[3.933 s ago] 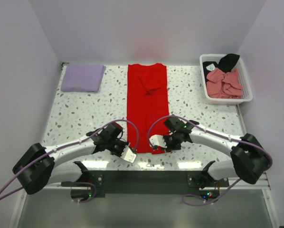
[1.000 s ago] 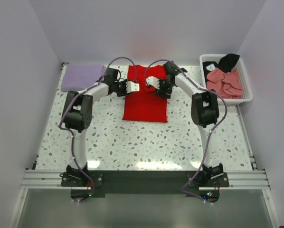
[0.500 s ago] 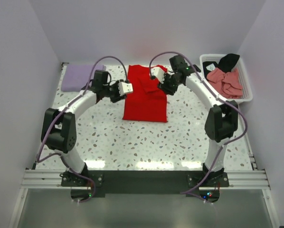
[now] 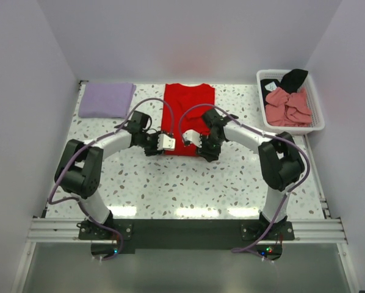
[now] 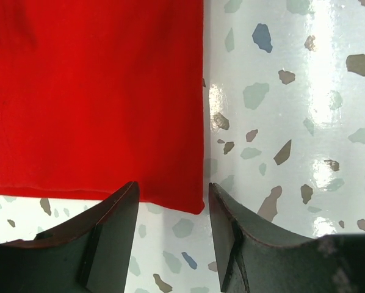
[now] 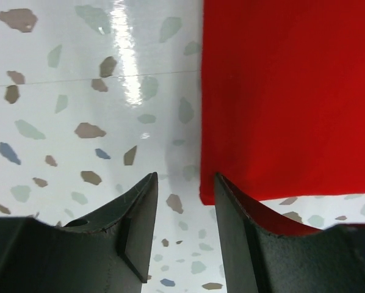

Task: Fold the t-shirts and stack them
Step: Fold the tshirt

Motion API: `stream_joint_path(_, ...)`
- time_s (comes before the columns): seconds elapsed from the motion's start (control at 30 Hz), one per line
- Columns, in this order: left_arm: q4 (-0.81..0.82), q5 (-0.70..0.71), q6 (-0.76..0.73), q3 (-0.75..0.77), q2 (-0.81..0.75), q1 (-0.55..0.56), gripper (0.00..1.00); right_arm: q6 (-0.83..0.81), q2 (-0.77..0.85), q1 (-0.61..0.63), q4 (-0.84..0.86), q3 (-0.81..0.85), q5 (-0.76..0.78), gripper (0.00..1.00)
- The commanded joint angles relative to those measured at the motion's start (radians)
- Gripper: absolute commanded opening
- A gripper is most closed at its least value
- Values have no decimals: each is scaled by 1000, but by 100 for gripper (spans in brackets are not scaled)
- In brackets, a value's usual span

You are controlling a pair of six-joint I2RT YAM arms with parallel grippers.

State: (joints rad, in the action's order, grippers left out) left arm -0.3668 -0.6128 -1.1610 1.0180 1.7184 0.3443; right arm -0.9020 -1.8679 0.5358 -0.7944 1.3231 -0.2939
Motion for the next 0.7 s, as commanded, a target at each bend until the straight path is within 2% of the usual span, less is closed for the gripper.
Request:
stream_joint_path(0.0,29,-7,-72,-1,21,10,55,-34,-19,-7,92,1,18,45)
stream_joint_path(0.2,-12,-7,-132,-6,56,13,52,-55,-43,-7,130,-39,39,41)
stream_joint_path(0.33,-18,10,-143,-16,72,13,51,-67,-48,-7,162,-70,56,33)
stream_joint_path(0.4,-20,25,-147,-18,89,13,49,-67,-59,-7,175,-70,67,22)
stream_joint_path(0.43,-23,34,-152,-16,93,13,44,-64,-62,-5,176,-68,73,18)
stream_joint_path(0.47,-26,38,-158,-16,96,13,42,-61,-63,-8,182,-70,79,10)
stream_joint_path(0.5,-30,41,-164,-18,96,13,39,-60,-62,-8,182,-68,81,6)
stream_joint_path(0.57,-32,44,-164,-22,92,12,24,-57,-53,-8,181,-67,84,0)
stream_joint_path(0.6,-34,44,-158,-21,87,12,18,-49,-41,-8,176,-64,81,0)
stream_joint_path(0.63,-34,39,-151,-18,80,7,7,-43,-31,-7,169,-47,78,0)
stream_joint_path(0.67,-35,32,-140,-4,60,2,3,-38,-21,-10,150,-36,70,0)
